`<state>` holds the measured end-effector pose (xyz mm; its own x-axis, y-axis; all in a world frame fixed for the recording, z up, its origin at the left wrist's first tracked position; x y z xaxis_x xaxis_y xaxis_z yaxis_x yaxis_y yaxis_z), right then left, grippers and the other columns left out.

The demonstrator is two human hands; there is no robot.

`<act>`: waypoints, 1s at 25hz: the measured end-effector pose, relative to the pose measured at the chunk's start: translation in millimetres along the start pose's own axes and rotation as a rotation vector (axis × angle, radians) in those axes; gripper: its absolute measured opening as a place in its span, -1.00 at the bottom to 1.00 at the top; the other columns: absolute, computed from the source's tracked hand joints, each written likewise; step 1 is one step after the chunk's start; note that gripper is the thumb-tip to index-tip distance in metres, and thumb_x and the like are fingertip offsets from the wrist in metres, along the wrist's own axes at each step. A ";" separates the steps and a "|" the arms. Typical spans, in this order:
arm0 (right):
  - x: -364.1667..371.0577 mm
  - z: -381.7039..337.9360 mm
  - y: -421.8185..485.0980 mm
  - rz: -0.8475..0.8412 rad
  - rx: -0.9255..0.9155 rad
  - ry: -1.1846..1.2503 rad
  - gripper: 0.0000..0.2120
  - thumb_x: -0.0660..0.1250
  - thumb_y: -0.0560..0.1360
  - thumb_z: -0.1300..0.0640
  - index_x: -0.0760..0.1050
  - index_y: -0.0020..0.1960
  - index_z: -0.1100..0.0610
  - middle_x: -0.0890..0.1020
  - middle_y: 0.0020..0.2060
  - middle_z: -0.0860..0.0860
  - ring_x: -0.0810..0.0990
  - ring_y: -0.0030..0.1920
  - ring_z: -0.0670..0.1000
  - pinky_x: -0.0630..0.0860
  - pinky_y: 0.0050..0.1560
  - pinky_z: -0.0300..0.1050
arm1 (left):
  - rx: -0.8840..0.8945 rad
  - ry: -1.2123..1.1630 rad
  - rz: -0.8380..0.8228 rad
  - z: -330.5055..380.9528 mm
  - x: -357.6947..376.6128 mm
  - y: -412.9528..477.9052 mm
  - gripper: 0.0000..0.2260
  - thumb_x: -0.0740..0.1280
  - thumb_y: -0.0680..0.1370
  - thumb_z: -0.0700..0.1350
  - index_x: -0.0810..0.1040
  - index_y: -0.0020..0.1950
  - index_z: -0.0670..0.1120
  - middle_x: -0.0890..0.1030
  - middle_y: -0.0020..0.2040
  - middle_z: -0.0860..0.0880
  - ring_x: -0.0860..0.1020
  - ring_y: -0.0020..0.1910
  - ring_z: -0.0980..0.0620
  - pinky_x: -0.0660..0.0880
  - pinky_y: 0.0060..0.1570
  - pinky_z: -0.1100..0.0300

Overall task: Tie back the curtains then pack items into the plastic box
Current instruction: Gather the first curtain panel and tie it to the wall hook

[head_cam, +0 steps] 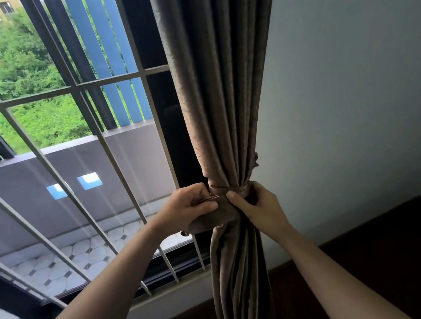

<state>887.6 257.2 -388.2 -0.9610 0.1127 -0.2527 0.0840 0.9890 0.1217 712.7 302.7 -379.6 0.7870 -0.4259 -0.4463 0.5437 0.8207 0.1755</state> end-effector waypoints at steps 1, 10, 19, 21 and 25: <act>-0.7 0.2 -2.6 0.012 -0.001 0.000 -0.58 0.41 0.42 -0.05 0.48 0.19 0.13 0.61 -0.10 -0.19 0.59 -0.11 -0.27 0.45 -0.16 -0.53 | 0.005 0.002 0.020 -0.3 2.0 0.1 -0.81 0.41 0.41 0.03 0.43 -0.30 0.07 0.49 -0.35 0.03 0.42 -0.34 0.07 0.36 -0.33 0.16; -41.7 -15.0 -7.7 0.158 0.048 -0.169 -0.39 0.52 0.22 -0.20 0.39 0.18 -0.10 0.58 -0.12 -0.24 0.60 -0.04 -0.11 0.47 -0.08 -0.33 | -0.003 -0.102 0.058 0.5 35.4 25.6 -0.94 0.43 0.41 0.05 0.62 -0.14 0.12 0.65 -0.18 0.04 0.57 -0.15 0.13 0.52 -0.03 0.15; -99.6 -13.4 4.3 0.583 0.001 -0.388 -0.54 0.43 0.39 -0.10 0.53 0.13 0.22 0.67 -0.02 0.17 0.60 0.03 0.23 0.43 0.00 -0.15 | 0.000 0.325 -0.122 10.0 27.1 56.8 -0.93 0.40 0.49 -0.01 0.55 -0.06 0.09 0.59 -0.21 0.16 0.56 -0.23 0.23 0.46 -0.19 0.38; -114.3 -14.1 12.2 0.605 0.016 -0.382 -0.53 0.42 0.40 -0.09 0.52 0.14 0.23 0.66 0.01 0.17 0.60 0.05 0.22 0.37 -0.01 -0.19 | -0.057 0.144 -0.083 -3.7 18.0 63.5 -0.90 0.37 0.52 -0.09 0.55 -0.08 0.13 0.61 -0.20 0.16 0.59 -0.21 0.20 0.47 -0.17 0.32; -127.4 -13.0 26.1 0.649 0.038 -0.395 -0.54 0.43 0.40 -0.09 0.52 0.12 0.24 0.66 -0.03 0.18 0.61 0.01 0.22 0.40 -0.02 -0.18 | -0.194 0.023 0.092 -20.2 28.8 77.5 -0.89 0.32 0.55 -0.16 0.55 0.04 0.01 0.59 -0.10 0.00 0.61 -0.23 0.06 0.57 -0.23 0.23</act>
<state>1008.8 267.4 -340.3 -0.5506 0.6917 -0.4674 0.6161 0.7145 0.3315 771.6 361.7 -396.5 0.8229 -0.3385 -0.4564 0.4015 0.9147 0.0454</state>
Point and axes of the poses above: each hand's wrist, its own y-axis towards the middle knuckle, its own x-axis out of the palm, z = x × y, the point moved 5 cm from there along y, towards the middle knuckle
